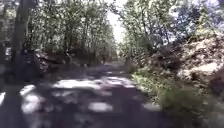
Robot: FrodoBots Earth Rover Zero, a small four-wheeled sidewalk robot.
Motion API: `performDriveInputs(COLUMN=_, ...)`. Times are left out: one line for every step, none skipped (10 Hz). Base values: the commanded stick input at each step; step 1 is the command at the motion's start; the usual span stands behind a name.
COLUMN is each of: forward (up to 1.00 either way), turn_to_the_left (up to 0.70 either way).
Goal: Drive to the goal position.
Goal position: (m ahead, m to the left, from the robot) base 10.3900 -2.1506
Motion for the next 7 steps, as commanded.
performDriveInputs(forward=0.45, turn_to_the_left=0.27)
performDriveInputs(forward=0.45, turn_to_the_left=0.27)
performDriveInputs(forward=0.45, turn_to_the_left=0.07)
performDriveInputs(forward=0.45, turn_to_the_left=0.0)
performDriveInputs(forward=0.45, turn_to_the_left=0.0)
performDriveInputs(forward=0.45, turn_to_the_left=0.0)
performDriveInputs(forward=0.45, turn_to_the_left=0.0)
